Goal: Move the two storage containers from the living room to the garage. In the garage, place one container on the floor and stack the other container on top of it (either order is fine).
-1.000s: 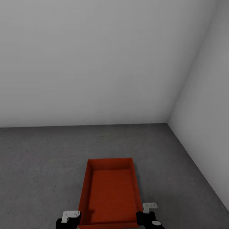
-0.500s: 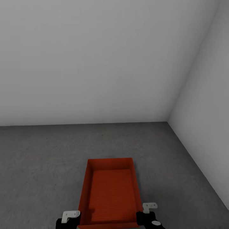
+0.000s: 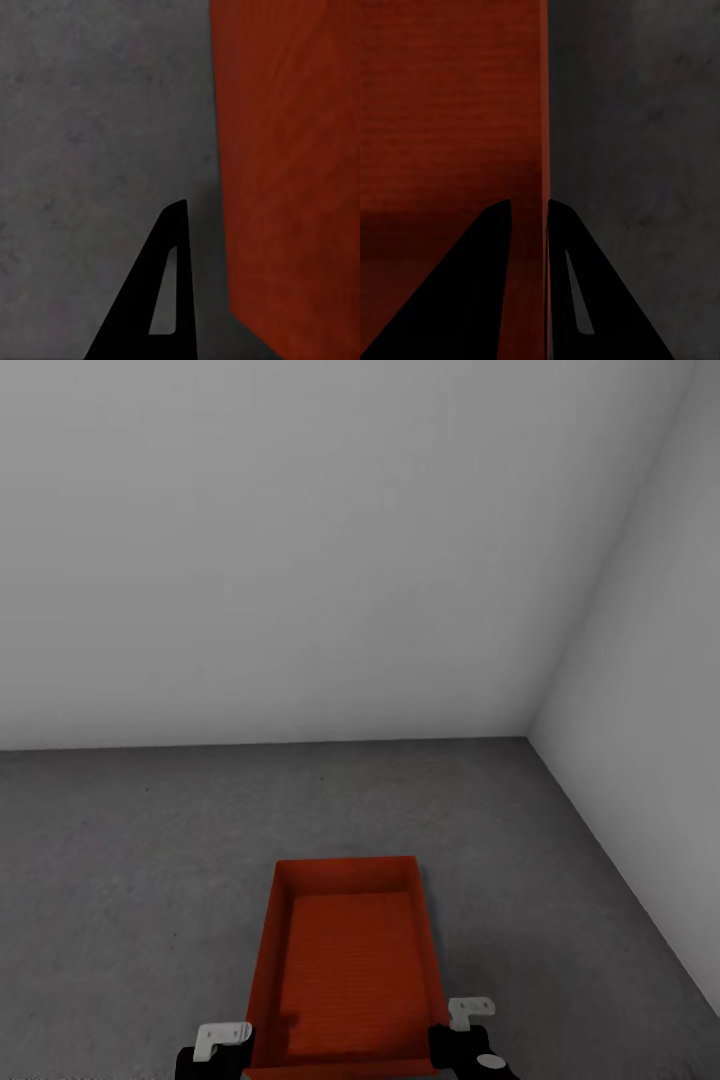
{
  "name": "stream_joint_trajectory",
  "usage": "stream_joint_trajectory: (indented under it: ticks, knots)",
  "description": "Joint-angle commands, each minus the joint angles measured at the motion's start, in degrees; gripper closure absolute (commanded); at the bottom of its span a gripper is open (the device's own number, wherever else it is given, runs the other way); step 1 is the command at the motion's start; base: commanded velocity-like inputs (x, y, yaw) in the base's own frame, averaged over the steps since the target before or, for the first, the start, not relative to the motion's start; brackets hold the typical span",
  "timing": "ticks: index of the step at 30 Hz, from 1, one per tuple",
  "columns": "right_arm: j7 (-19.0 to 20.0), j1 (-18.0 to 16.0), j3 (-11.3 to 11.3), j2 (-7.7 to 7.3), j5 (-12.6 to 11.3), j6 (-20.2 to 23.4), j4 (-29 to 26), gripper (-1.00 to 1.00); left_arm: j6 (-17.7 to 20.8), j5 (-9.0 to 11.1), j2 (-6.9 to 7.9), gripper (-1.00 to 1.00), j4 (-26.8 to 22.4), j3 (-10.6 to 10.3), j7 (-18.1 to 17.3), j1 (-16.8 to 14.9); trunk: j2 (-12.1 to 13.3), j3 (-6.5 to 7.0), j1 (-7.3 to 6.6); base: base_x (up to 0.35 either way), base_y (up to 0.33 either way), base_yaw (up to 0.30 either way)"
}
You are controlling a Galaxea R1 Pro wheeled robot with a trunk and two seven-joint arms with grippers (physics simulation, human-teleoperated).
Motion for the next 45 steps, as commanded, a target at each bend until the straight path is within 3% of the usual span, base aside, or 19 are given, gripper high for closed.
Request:
stream_joint_trajectory:
  ticks: [1, 45]
  knots:
    - [-0.34, -0.05, -0.29, 0.01, 0.11, -0.17, -0.01, 1.00, -0.16, 0.20, 0.01, 1.00, 0.06, 0.46, 0.08, -0.03, -0.02, -0.09, -0.01, 0.000, 0.000, 0.000]
    - [-0.37, -0.05, -0.28, 0.01, 0.11, -0.17, -0.01, 1.00, -0.16, 0.19, 0.00, 1.00, 0.06, 0.46, 0.08, -0.03, -0.02, -0.21, -0.01, -0.005, 0.000, 0.000]
